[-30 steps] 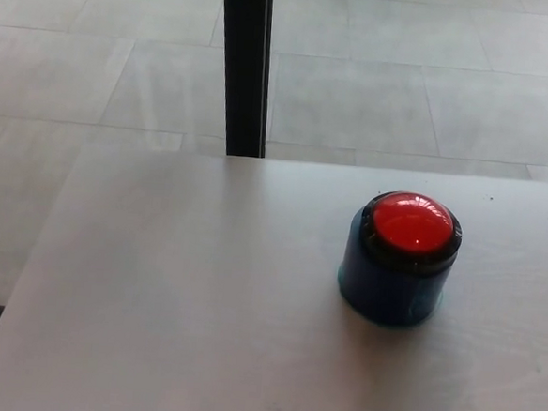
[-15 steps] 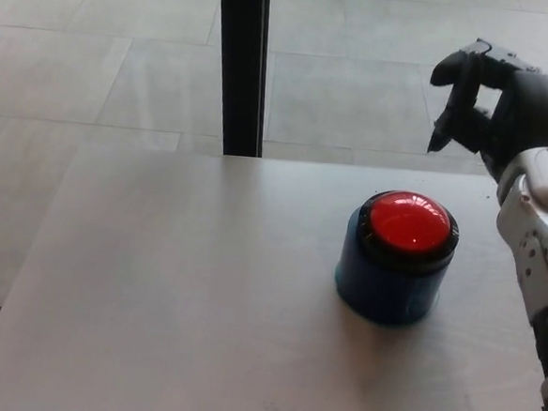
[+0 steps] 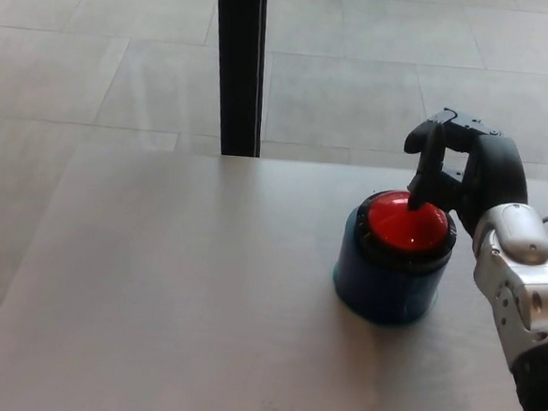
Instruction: The robot uses its right hand to press the red button kept in the middle of the desk
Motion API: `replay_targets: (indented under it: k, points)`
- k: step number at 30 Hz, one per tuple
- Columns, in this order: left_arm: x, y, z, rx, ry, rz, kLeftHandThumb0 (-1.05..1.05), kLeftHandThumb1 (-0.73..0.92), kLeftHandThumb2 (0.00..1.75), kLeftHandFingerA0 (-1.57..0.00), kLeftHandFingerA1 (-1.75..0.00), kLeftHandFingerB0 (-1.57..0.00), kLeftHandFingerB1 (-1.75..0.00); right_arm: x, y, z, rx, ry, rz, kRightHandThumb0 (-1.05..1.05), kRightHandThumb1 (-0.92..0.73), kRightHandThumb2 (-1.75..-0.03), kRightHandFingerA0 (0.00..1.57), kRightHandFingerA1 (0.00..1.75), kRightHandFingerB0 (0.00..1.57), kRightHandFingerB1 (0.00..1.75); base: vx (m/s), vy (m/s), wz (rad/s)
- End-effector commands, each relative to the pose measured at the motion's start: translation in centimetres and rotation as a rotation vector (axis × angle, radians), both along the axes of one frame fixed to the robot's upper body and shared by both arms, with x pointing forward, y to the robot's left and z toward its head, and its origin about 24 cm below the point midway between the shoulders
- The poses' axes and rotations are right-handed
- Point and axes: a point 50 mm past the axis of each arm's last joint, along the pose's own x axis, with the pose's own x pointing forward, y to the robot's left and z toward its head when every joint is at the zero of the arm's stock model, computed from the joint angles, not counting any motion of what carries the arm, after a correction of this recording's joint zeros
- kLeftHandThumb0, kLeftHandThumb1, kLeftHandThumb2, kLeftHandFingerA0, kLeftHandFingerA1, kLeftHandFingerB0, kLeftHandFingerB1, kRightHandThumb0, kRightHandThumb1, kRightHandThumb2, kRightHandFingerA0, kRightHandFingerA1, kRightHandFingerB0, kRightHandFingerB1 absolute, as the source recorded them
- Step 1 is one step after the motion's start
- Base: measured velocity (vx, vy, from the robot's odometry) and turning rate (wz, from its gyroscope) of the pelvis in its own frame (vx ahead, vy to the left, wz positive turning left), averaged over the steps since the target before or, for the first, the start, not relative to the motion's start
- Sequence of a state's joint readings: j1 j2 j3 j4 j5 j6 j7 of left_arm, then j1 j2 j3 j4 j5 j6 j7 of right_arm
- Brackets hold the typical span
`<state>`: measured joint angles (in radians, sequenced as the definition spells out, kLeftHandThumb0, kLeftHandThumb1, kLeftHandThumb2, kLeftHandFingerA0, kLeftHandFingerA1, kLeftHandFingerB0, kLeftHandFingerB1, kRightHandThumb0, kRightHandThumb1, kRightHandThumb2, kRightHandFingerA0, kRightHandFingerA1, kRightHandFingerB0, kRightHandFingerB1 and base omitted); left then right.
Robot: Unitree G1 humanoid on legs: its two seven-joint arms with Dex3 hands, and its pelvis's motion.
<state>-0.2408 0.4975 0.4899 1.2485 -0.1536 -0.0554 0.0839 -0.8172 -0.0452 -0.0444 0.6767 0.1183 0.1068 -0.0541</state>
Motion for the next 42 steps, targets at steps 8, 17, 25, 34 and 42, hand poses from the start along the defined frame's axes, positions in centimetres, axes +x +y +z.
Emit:
replay_targets:
  k: [8, 17, 25, 34, 42]
  points:
    - [-0.1, 0.5, 0.4, 0.009, -0.009, 0.023, -0.52, 0.62, 1.04, -0.41, -1.36, -0.16, -0.99, -0.6, -0.3, -2.1, -0.059, 0.073, -0.014, -0.15, -0.52, -1.23, 0.94, 1.75, 0.79, 1.59, 0.0, 0.0, 0.0]
    - [-0.1, 0.4, 0.3, -0.001, -0.015, 0.025, -0.53, 0.62, 1.03, -0.39, -1.29, -0.19, -1.0, -1.1, -1.5, -4.0, -0.081, 0.127, -0.042, -0.17, -0.49, -1.25, 0.96, 1.75, 0.78, 1.58, 0.0, 0.0, 0.0]
    - [0.1, 0.4, 0.4, 0.007, -0.008, 0.007, -0.54, 0.63, 1.05, -0.4, -1.27, -0.19, -0.99, -2.3, -1.4, -7.4, -0.163, 0.191, -0.024, -0.16, -0.43, -1.33, 0.98, 1.75, 0.81, 1.59, 0.0, 0.0, 0.0]
    - [0.1, 0.4, 0.5, 0.02, -0.004, -0.016, -0.54, 0.63, 1.05, -0.43, -1.19, -0.18, -0.9, -2.5, -1.3, -8.0, -0.238, 0.19, -0.009, -0.19, -0.43, -1.38, 0.99, 1.75, 0.8, 1.57, 0.0, 0.0, 0.0]
    - [-0.4, 0.6, 0.3, 0.013, 0.009, -0.003, -0.54, 0.64, 1.03, -0.47, -1.32, -0.12, -0.9, -0.8, -2.1, -4.4, -0.195, 0.133, -0.064, -0.21, -0.49, -1.22, 0.94, 1.75, 0.78, 1.6, 0.0, 0.0, 0.0]
